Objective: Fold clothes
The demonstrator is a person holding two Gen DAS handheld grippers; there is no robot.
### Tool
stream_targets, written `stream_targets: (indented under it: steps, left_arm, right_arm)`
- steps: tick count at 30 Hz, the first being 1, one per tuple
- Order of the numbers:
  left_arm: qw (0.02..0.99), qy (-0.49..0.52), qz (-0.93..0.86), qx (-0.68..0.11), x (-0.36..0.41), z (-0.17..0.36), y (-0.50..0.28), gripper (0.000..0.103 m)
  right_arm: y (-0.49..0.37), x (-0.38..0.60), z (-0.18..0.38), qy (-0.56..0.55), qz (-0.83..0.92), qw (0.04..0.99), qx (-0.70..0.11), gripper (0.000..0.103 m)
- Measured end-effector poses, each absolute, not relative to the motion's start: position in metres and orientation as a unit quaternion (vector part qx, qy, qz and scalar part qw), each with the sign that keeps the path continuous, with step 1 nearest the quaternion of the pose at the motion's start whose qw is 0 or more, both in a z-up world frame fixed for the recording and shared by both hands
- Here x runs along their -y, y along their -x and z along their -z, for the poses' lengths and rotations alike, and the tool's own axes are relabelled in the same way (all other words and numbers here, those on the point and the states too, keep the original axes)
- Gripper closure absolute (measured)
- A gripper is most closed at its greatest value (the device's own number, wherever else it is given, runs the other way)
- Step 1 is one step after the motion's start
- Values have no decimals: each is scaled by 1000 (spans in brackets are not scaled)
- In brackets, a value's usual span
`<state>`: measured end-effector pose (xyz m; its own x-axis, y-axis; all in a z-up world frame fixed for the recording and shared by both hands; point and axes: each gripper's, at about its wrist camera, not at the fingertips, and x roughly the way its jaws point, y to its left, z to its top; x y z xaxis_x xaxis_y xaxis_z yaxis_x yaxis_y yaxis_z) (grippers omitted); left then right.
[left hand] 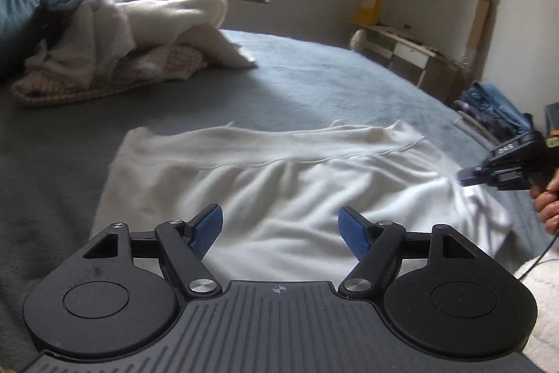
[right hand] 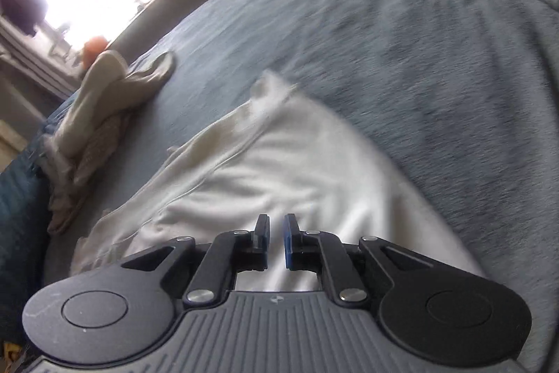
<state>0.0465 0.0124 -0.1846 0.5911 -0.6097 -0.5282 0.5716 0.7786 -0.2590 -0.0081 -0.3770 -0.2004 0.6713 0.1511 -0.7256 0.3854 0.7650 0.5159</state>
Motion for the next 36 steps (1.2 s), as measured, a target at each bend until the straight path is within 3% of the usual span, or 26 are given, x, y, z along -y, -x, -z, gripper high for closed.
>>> stream_targets:
  steps: [4, 7, 12, 16, 19, 21, 23, 27, 33, 36]
  left_arm:
    - [831, 73, 395, -385, 26, 206, -46, 29]
    - [828, 60, 382, -407, 18, 226, -38, 40]
    - [848, 79, 327, -409, -30, 218, -32, 39]
    - [863, 95, 281, -408, -69, 211, -28, 32]
    - [869, 104, 287, -391, -72, 198, -21, 31]
    - [865, 110, 306, -381, -67, 193, -16, 29]
    - [856, 107, 316, -396, -58, 197, -14, 29]
    - [839, 80, 307, -442, -52, 216, -9, 31]
    - [844, 101, 287, -442, -100, 220, 1, 35]
    - [846, 120, 279, -438, -117, 213, 2, 36]
  right_arm:
    - [-6, 339, 219, -357, 11, 813, -461, 91]
    - [9, 360, 227, -401, 38, 789, -464, 93]
    - [59, 438, 214, -423, 159, 783, -427, 94]
    - [93, 465, 206, -436, 250, 757, -418, 92]
    - [88, 444, 194, -433, 189, 778, -414, 91]
    - [72, 426, 193, -436, 117, 779, -436, 87]
    - [54, 405, 201, -441, 64, 761, -471, 70]
    - [41, 394, 226, -455, 61, 708, -537, 69]
    - [86, 468, 222, -498, 188, 710, -462, 75]
    - [100, 475, 209, -473, 246, 717, -449, 71]
